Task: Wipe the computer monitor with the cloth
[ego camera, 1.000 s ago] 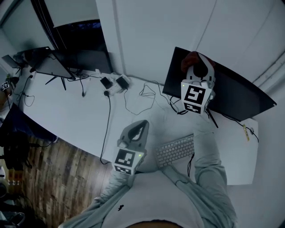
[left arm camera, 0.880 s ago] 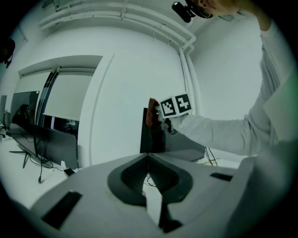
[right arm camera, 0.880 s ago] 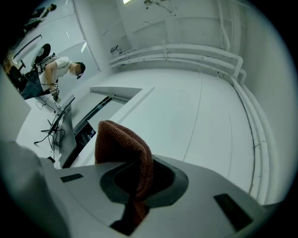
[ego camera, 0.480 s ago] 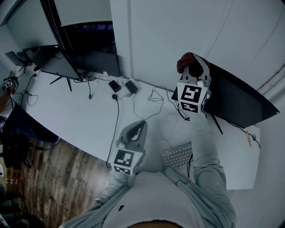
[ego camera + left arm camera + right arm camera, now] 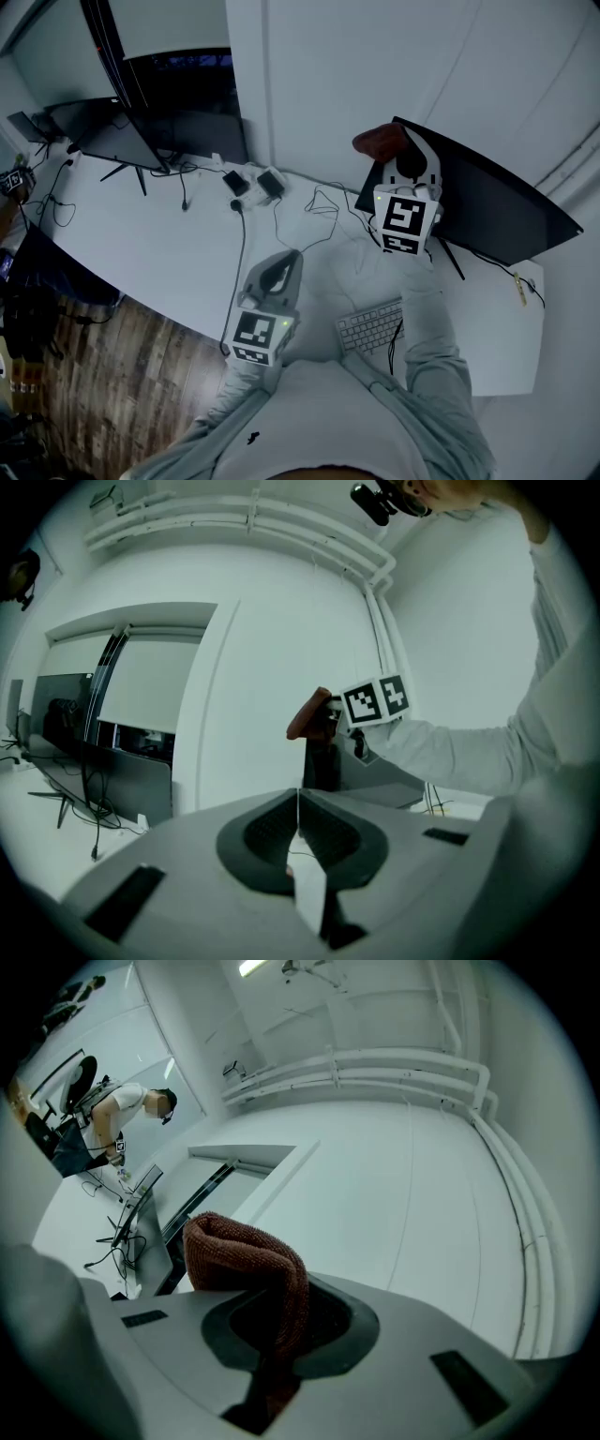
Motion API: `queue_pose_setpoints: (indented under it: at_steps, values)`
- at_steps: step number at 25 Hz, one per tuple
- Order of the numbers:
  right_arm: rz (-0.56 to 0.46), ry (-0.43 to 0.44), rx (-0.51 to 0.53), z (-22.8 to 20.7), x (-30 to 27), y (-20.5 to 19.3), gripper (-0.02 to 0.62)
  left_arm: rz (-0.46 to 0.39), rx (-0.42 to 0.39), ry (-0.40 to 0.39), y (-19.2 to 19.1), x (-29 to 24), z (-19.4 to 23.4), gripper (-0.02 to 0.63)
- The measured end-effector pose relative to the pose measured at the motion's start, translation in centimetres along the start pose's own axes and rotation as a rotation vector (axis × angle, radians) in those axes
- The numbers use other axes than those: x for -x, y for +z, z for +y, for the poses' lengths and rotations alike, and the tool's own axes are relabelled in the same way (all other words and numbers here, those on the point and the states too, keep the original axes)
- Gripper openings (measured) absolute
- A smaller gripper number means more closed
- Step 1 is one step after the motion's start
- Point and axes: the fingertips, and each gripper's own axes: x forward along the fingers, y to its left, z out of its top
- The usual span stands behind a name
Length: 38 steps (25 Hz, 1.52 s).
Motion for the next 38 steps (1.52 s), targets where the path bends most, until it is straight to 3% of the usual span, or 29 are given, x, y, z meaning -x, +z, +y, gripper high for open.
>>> queue_pose_setpoints:
  at_steps: [7, 21, 28, 38]
  values:
    - [0.026, 0.006, -0.029, -0.1, 3.8, -2.1, 0.035, 0.029, -0.004, 0.012, -1.1, 0.1, -0.1, 0.021]
    - [0.180, 0.025, -0.137, -0.7, 14.6, -9.5, 0.035, 0.042, -0.021, -0.123, -2.0, -3.8, -4.1, 0.021]
    - [0.298, 0.034, -0.259, -0.1, 20.0, -13.8, 0.035, 0.066, -0.020, -0.160, -3.5, -4.5, -5.7, 0.021]
    - [0.365, 0.075, -0.420, 2.5, 25.2, -16.7, 0.035, 0.107, 0.001, -0.153, -5.8, -4.7, -5.9, 0.021]
